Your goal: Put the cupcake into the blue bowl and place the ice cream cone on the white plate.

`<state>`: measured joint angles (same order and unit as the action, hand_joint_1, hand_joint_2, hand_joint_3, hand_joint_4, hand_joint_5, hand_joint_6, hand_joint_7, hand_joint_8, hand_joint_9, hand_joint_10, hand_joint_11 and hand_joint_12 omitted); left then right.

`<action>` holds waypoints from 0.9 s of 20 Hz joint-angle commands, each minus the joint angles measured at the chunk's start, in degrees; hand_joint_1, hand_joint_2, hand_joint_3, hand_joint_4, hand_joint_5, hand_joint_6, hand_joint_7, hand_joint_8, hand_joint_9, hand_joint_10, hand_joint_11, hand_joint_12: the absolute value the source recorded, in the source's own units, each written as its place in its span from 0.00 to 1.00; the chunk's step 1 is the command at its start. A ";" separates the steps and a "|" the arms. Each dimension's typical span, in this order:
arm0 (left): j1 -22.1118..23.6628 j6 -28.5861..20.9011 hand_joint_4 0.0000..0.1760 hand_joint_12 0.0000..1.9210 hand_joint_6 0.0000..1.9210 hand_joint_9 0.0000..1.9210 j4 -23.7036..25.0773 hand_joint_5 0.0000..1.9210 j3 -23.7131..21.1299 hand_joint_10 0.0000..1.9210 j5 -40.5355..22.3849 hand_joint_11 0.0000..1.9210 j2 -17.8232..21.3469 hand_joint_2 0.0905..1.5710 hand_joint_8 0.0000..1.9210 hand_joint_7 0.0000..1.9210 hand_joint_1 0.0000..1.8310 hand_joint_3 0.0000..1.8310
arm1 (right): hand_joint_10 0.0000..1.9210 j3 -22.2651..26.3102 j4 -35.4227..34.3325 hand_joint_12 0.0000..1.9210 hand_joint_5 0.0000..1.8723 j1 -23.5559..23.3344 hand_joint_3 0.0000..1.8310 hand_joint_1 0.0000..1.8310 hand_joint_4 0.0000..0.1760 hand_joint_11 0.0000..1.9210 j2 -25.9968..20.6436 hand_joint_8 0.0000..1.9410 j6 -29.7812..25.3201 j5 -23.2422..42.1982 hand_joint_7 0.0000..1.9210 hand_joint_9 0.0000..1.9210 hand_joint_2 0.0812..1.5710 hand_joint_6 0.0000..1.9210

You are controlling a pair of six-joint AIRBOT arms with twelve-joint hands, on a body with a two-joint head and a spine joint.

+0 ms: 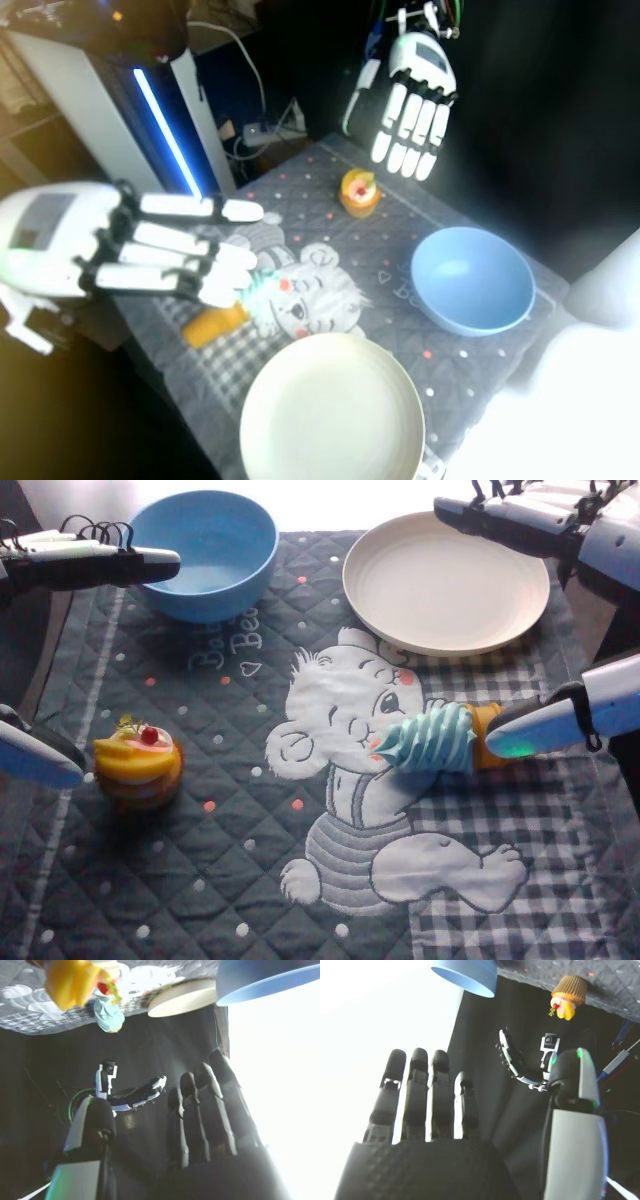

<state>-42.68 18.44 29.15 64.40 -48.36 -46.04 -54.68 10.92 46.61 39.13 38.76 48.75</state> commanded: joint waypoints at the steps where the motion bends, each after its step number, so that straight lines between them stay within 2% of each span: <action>1: 1.11 -0.63 0.00 0.24 0.00 0.14 -1.77 0.10 0.21 0.00 -4.82 0.04 -0.30 0.41 0.00 0.14 0.43 0.00 | 0.01 -0.48 -1.52 0.36 0.06 -1.04 0.00 0.26 0.00 0.08 0.26 0.00 -0.39 5.05 0.14 0.14 0.43 0.00; 3: 1.61 -2.40 0.00 0.24 0.00 0.15 0.82 0.10 0.47 0.00 -3.02 0.06 -0.71 0.41 0.00 0.14 0.41 0.00 | 0.00 -1.68 0.32 0.34 0.05 -1.77 0.00 0.25 0.00 0.10 1.29 0.00 -2.79 2.94 0.14 0.15 0.42 0.00; 4: 1.61 -5.08 0.00 0.25 0.00 0.17 3.09 0.10 1.25 0.01 -1.47 0.08 -1.31 0.42 0.01 0.15 0.42 0.00 | 0.01 -3.38 3.19 0.33 0.05 -2.97 0.00 0.27 0.00 0.08 2.95 0.01 -6.44 0.47 0.15 0.16 0.41 0.00; 7: 1.65 -6.72 0.00 0.27 0.00 0.19 5.91 0.11 1.74 0.01 0.67 0.10 -1.82 0.44 0.00 0.16 0.42 0.00 | 0.00 -4.39 6.64 0.29 0.06 -5.01 0.00 0.29 0.00 0.08 4.52 0.00 -7.24 -3.83 0.17 0.15 0.38 0.00; 8: 1.81 -7.39 0.00 0.31 0.00 0.19 7.09 0.12 1.78 0.00 1.50 0.09 -1.93 0.44 0.00 0.16 0.41 0.00 | 0.00 -4.79 8.05 0.29 0.06 -5.53 0.00 0.29 0.00 0.08 5.09 0.01 -8.00 -4.94 0.18 0.16 0.38 0.00; 9: 2.04 -8.43 0.06 0.37 0.00 0.19 8.54 0.11 1.92 0.00 2.29 0.06 -2.15 0.44 0.00 0.16 0.41 0.00 | 0.00 -5.35 9.63 0.29 0.06 -5.72 0.00 0.30 0.00 0.07 5.65 0.00 -9.58 -5.85 0.18 0.15 0.37 0.00; 10: 2.44 -9.70 0.19 0.42 0.00 0.18 10.45 0.11 2.18 0.00 3.23 0.03 -2.62 0.43 0.00 0.16 0.41 0.00 | 0.00 -5.98 11.08 0.29 0.06 -5.74 0.00 0.30 0.00 0.08 6.13 0.00 -11.73 -6.58 0.18 0.16 0.36 0.00; 11: 2.82 -10.80 0.11 0.48 0.00 0.19 12.02 0.12 2.50 0.00 4.17 0.01 -3.10 0.44 0.00 0.16 0.39 0.00 | 0.00 -6.39 12.00 0.29 0.06 -5.74 0.00 0.31 0.00 0.08 6.41 0.00 -12.98 -7.28 0.18 0.16 0.35 0.00; 12: 3.09 -11.44 0.00 0.50 0.00 0.20 13.06 0.13 2.79 0.01 4.68 0.02 -3.54 0.44 0.01 0.18 0.39 0.00 | 0.00 -6.51 12.76 0.33 0.04 -5.74 0.00 0.32 0.00 0.08 6.56 0.00 -13.32 -8.12 0.18 0.15 0.35 0.00; 14: 3.38 -12.33 0.00 0.49 0.00 0.23 14.82 0.14 2.93 0.01 5.72 0.04 -3.93 0.43 0.00 0.20 0.39 0.00 | 0.00 -6.54 14.52 0.37 0.05 -5.75 0.00 0.32 0.00 0.10 6.74 0.00 -13.97 -9.94 0.19 0.17 0.38 0.00; 15: 3.53 -12.69 0.03 0.54 0.00 0.23 15.68 0.14 2.93 0.00 6.24 0.03 -4.08 0.43 0.00 0.20 0.38 0.00 | 0.00 -6.55 15.07 0.42 0.06 -5.75 0.00 0.33 0.00 0.07 6.75 0.00 -14.31 -10.43 0.20 0.17 0.39 0.00; 16: 3.62 -12.98 0.00 0.54 0.00 0.22 16.50 0.14 2.93 0.00 6.72 0.02 -4.23 0.43 0.00 0.20 0.40 0.00 | 0.00 -6.55 15.48 0.48 0.06 -5.74 0.00 0.34 0.00 0.04 6.78 0.00 -14.54 -10.93 0.20 0.17 0.39 0.00; 17: 3.63 -13.26 0.00 0.51 0.00 0.25 17.19 0.17 3.02 0.00 7.15 0.05 -4.49 0.42 0.00 0.23 0.40 0.00 | 0.00 -6.54 16.13 0.52 0.11 -5.74 0.00 0.33 0.00 0.04 6.85 0.00 -14.76 -11.56 0.21 0.18 0.41 0.00; 18: 3.62 -13.74 0.00 0.48 0.00 0.30 17.77 0.20 3.17 0.01 7.39 0.12 -4.75 0.41 0.00 0.27 0.39 0.00 | 0.00 -6.54 16.66 0.54 0.15 -5.74 0.00 0.35 0.00 0.04 6.95 0.00 -15.01 -12.06 0.22 0.19 0.37 0.01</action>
<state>-39.81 5.06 49.25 67.61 -37.06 -50.54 -61.06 29.12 41.65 45.93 24.05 31.83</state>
